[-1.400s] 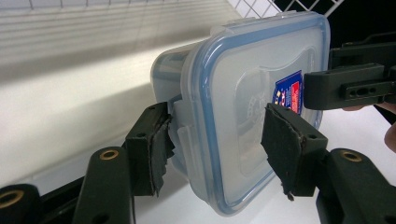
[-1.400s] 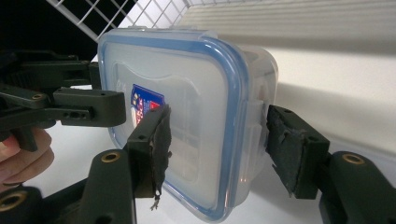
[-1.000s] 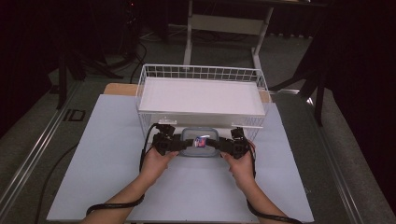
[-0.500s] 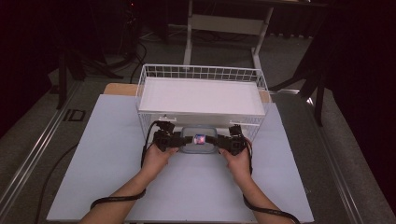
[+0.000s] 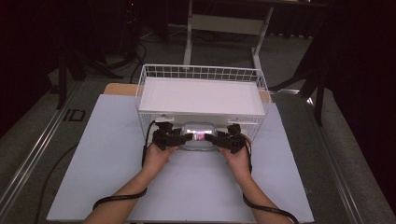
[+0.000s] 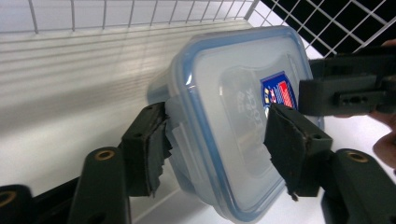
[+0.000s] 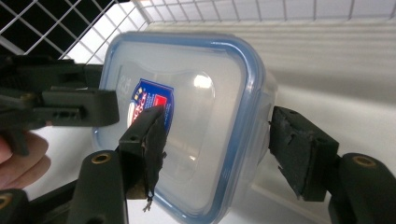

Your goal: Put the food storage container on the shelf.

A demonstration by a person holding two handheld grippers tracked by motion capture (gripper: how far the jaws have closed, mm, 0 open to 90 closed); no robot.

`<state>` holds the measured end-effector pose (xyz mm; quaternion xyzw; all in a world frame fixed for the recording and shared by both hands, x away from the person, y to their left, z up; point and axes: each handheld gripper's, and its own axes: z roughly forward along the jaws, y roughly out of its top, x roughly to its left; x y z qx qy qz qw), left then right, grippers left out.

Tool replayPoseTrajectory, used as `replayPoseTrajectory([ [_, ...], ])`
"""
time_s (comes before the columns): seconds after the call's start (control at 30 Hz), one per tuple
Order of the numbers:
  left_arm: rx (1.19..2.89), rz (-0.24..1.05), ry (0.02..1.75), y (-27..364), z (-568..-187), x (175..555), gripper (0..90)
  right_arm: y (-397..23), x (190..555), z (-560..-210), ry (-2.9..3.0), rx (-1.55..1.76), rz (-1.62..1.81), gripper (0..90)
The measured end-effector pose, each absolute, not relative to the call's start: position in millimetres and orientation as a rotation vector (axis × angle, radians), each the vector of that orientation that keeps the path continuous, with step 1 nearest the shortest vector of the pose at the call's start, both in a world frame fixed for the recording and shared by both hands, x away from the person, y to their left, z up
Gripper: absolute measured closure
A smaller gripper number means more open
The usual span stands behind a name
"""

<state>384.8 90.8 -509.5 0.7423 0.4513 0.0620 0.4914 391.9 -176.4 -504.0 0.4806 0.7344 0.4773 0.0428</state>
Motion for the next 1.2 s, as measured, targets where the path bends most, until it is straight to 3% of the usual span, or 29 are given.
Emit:
replayPoseTrajectory([
  [0.17,1.776,0.169,1.143,91,-509,390,38.5,-172,392,-498,2.209,1.512,1.406,42.8],
  [0.53,1.787,0.284,1.153,86,-507,391,37.7,-172,391,-499,2.167,1.485,1.414,42.8],
  [0.73,1.824,0.334,1.064,90,-499,379,38.6,-182,380,-495,2.147,1.408,1.44,42.7],
  [0.97,1.825,0.332,1.076,100,-494,355,38.5,-180,355,-494,2.189,1.348,1.428,43.9],
  [1.07,1.835,0.338,1.028,108,-490,335,38.2,-172,340,-493,2.23,1.289,1.433,55.4],
  [1.1,1.835,0.338,1.028,108,-490,335,36.1,-172,340,-493,2.23,1.289,1.433,55.4],
  [1.2,1.822,0.295,0.979,115,-487,321,31.9,-166,335,-494,2.255,1.276,1.412,73.2],
])
